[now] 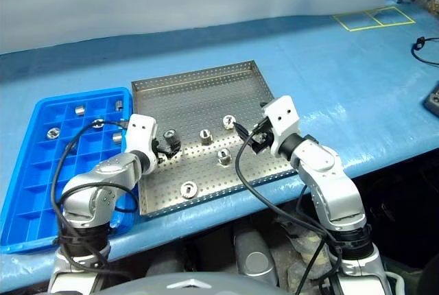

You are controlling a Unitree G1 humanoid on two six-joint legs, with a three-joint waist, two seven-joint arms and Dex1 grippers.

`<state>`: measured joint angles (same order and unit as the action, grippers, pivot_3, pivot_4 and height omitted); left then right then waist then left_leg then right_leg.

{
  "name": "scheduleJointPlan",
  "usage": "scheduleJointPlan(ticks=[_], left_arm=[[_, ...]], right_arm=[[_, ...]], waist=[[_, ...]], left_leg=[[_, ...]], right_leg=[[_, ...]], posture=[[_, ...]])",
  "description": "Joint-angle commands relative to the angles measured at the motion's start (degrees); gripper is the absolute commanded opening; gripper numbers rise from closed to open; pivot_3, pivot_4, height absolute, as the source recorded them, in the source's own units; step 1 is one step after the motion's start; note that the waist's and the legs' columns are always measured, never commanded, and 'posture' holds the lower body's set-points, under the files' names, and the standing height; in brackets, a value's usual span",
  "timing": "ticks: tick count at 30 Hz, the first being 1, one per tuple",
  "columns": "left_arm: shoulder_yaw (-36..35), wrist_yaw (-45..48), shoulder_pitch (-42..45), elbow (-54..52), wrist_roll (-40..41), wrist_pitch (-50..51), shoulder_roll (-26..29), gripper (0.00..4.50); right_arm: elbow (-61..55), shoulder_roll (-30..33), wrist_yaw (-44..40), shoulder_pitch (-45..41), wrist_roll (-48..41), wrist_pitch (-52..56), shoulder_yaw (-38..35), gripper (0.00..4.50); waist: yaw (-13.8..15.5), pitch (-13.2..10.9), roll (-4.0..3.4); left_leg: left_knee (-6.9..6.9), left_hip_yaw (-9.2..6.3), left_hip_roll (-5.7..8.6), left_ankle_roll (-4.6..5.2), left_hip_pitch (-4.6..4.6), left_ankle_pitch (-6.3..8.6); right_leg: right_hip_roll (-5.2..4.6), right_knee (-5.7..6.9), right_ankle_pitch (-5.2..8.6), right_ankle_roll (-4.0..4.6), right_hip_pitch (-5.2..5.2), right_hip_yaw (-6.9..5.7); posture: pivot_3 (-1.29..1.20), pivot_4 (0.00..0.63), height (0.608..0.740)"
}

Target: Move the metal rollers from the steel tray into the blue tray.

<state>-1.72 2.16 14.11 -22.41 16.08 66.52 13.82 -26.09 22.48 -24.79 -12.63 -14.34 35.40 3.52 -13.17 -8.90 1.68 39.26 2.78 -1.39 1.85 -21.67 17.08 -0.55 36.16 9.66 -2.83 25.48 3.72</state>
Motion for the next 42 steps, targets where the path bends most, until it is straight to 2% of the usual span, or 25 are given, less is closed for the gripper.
scheduleJointPlan(ticks=[1,14,18,22,30,34,38,42], left_arm=[[0.4,0.1,2.4,2.8,-1.3,-2.7,-1.0,4.13],[3.0,2.7,5.0,10.6,-3.3,-5.7,-1.4,4.13],[2.9,2.9,4.2,10.2,-3.3,-5.8,-1.1,3.34],[2.9,3.5,3.8,9.5,-3.7,-5.5,-1.0,1.99],[2.8,3.9,3.5,8.9,-4.6,-6.4,-0.9,1.99],[2.4,5.2,2.9,6.7,-4.4,-11.2,-0.8,1.99],[-1.0,6.2,1.2,0.8,-4.4,-16.2,1.2,1.99],[-7.4,5.8,-0.9,-5.3,-3.4,-15.9,3.2,1.99]], right_arm=[[-2.8,0.0,0.5,-0.5,-0.5,-0.4,-1.3,4.5],[-4.0,0.1,1.5,0.3,-0.7,-0.3,-1.8,4.5],[-4.2,0.1,1.7,0.4,-0.8,-0.2,-1.9,4.5],[-4.0,0.1,1.7,0.1,-0.7,-0.3,-1.9,4.5],[-3.6,0.0,1.7,-0.4,-0.5,-0.8,-1.6,4.5],[-3.5,-0.1,1.7,-0.5,-0.4,-0.9,-1.4,4.5],[-3.3,-0.1,1.4,-0.5,-0.4,-1.1,-1.2,4.5],[-2.5,-0.4,0.6,-1.0,-0.6,-1.5,-0.3,4.5]], waist=[[0.0,0.0,0.0],[-0.1,0.0,-0.05],[-0.1,0.0,-0.05],[-0.1,0.1,-0.06],[-0.1,0.1,-0.06],[-0.1,0.1,-0.06],[-0.1,0.0,-0.05],[-0.1,0.0,-0.05]], left_leg=[[0.0,0.0,0.0,0.0,-0.01,0.0],[0.01,0.0,0.04,0.0,0.01,0.0],[0.02,0.0,0.05,0.01,0.01,0.0],[0.02,-0.01,0.04,0.01,0.01,0.0],[0.02,-0.01,0.04,0.01,0.01,0.0],[0.02,-0.01,0.04,0.01,0.01,0.0],[0.01,-0.01,0.03,0.01,-0.05,0.01],[0.0,-0.01,0.0,0.01,-0.04,0.01]], right_leg=[[0.0,0.0,0.0,0.0,0.0,0.0],[-0.03,0.01,-0.02,-0.04,-0.02,0.02],[-0.04,0.0,-0.03,-0.05,-0.03,0.02],[-0.04,0.0,-0.03,-0.05,-0.03,0.02],[-0.04,0.0,-0.03,-0.05,-0.03,0.02],[-0.04,0.0,-0.03,-0.05,-0.03,0.02],[-0.05,-0.02,-0.03,-0.04,0.02,0.01],[-0.04,-0.02,-0.03,-0.04,0.03,0.02]], posture=[[-0.24,0.15,0.74],[-0.26,0.15,0.74],[-0.26,0.15,0.74],[-0.26,0.15,0.74],[-0.25,0.15,0.74],[-0.25,0.15,0.74],[-0.24,0.15,0.74],[-0.19,0.15,0.74]])
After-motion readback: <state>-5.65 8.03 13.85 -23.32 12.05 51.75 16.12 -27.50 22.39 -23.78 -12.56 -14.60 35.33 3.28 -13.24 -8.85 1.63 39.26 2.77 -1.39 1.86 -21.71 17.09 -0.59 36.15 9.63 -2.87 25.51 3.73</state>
